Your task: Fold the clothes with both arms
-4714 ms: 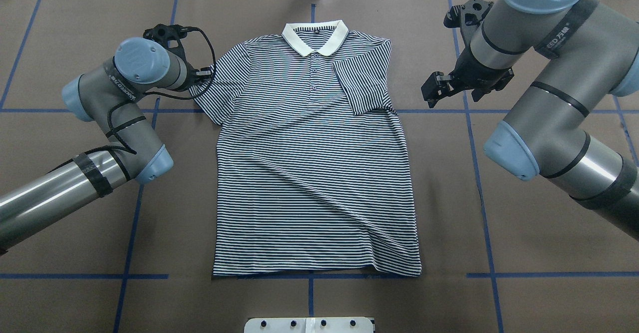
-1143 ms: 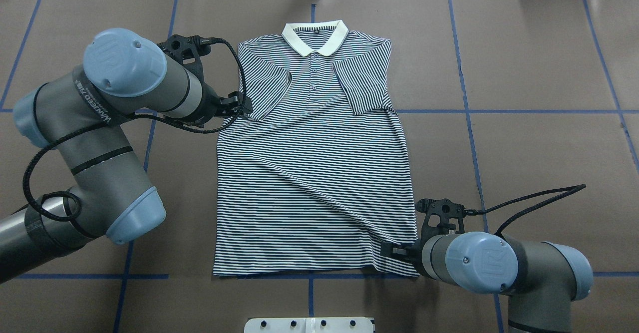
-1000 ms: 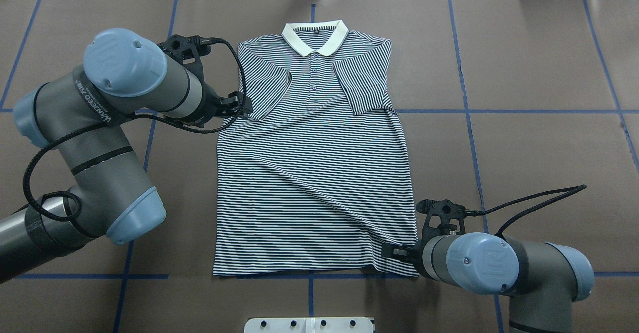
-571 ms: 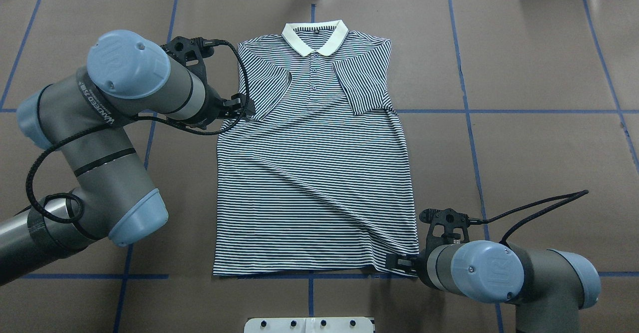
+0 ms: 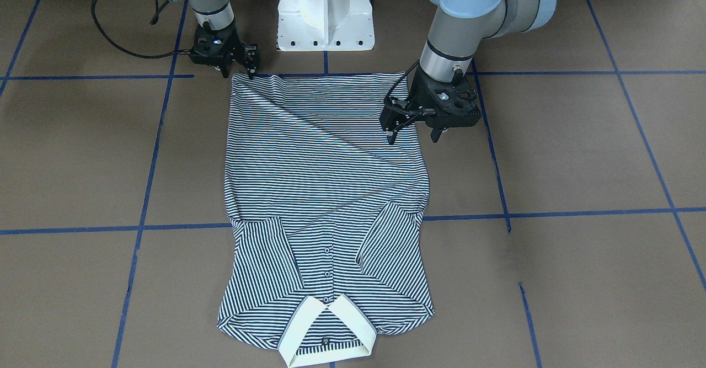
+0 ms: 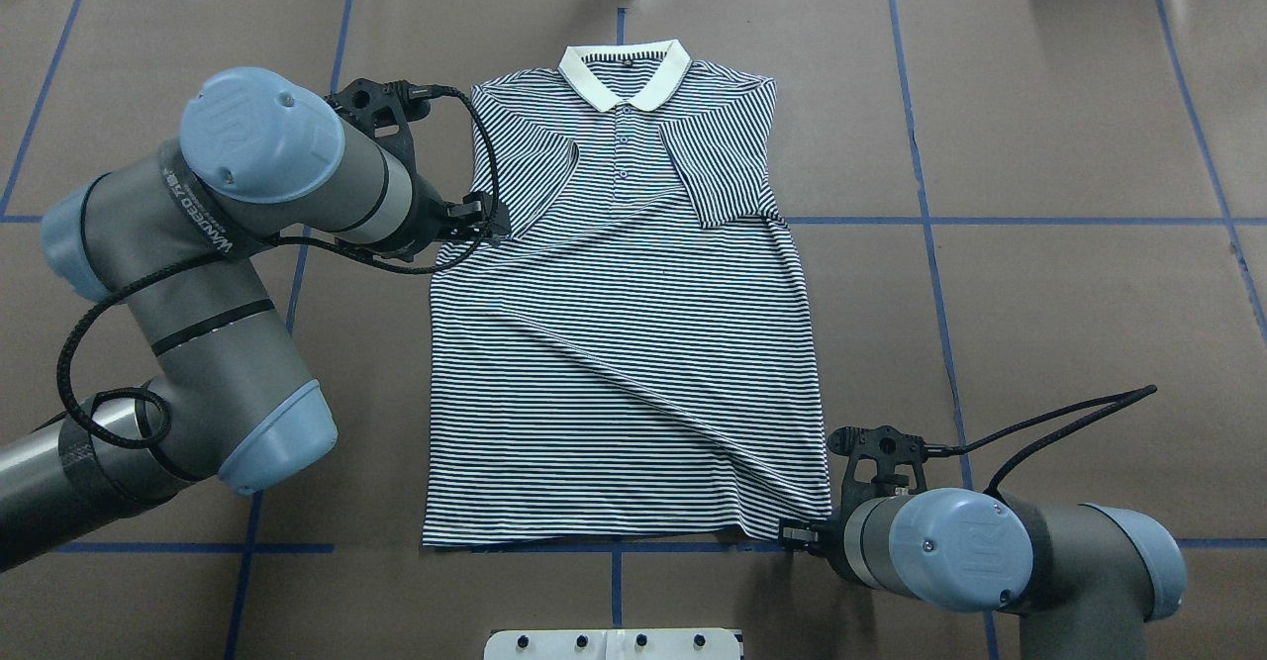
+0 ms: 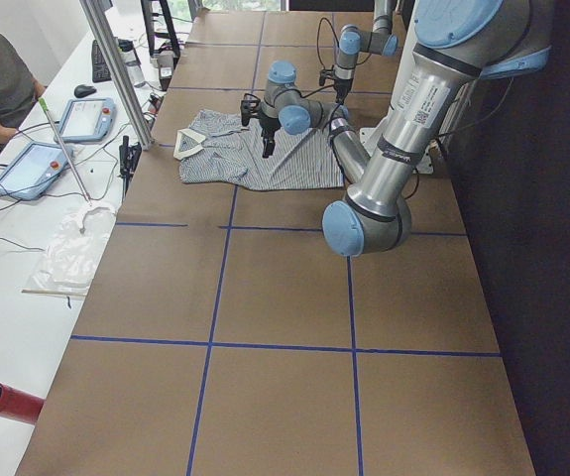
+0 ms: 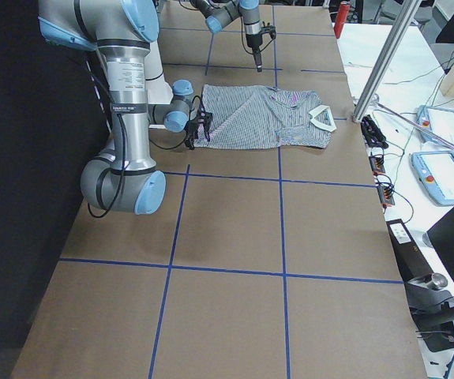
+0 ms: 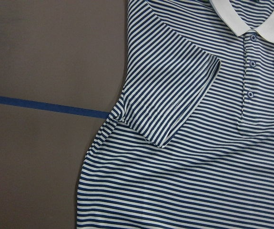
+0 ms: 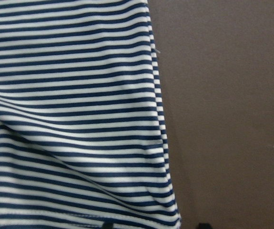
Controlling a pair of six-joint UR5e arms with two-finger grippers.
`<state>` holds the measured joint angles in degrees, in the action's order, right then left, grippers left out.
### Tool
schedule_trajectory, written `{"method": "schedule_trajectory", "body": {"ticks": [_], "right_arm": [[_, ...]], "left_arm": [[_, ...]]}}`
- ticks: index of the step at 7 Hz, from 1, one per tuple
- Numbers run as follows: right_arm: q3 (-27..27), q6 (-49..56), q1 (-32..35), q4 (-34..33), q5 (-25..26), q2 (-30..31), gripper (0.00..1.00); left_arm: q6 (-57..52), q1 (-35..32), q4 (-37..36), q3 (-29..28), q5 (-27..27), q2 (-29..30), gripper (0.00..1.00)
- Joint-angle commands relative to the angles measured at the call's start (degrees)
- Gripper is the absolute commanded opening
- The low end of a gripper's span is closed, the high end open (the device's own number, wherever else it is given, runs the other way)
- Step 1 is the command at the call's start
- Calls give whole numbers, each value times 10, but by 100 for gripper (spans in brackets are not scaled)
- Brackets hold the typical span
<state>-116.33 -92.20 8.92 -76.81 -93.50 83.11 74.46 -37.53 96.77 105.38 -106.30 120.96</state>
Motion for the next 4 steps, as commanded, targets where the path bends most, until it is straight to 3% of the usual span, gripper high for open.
{"method": "schedule_trajectory", "body": {"ticks": [1, 4], "right_arm": [[0, 0, 0, 0, -9, 1, 3], [-6, 0, 12, -1, -26, -1, 0]], "left_arm": [[0, 1, 0, 0, 1, 1, 100], [0, 2, 1, -1, 0, 2, 100]]}}
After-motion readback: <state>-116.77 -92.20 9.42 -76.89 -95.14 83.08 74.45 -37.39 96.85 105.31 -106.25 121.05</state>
